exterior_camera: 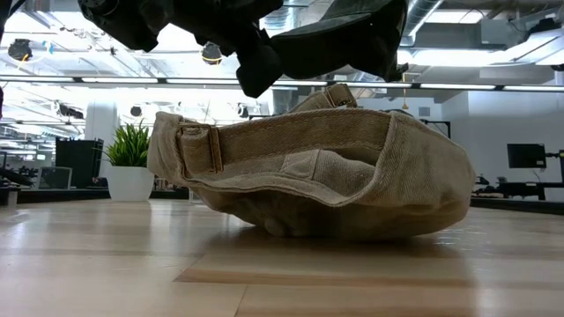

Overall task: Pick & Place hat
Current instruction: Put the black cap into the right transparent bin

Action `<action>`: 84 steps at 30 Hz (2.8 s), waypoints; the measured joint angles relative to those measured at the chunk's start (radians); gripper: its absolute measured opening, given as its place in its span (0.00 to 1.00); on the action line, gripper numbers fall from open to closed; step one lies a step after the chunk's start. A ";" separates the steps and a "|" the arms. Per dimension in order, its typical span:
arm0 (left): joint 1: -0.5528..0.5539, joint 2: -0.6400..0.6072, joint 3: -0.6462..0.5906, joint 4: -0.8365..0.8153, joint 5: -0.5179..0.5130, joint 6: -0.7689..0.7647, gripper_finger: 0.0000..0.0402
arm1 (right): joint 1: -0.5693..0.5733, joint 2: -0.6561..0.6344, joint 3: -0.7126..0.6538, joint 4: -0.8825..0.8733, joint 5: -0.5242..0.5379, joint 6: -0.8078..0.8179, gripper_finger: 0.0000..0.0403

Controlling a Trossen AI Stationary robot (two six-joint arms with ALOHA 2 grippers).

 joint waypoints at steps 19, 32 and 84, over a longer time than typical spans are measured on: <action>0.000 -0.003 0.000 0.010 0.000 0.004 0.04 | -0.053 0.055 0.000 0.012 -0.005 -0.005 0.54; 0.000 -0.056 0.000 0.022 0.004 0.037 0.04 | -0.090 0.059 0.001 -0.078 -0.159 0.266 0.54; 0.006 -0.056 0.000 -0.035 0.008 -0.004 0.04 | -0.090 0.067 0.000 0.270 -0.239 0.079 0.51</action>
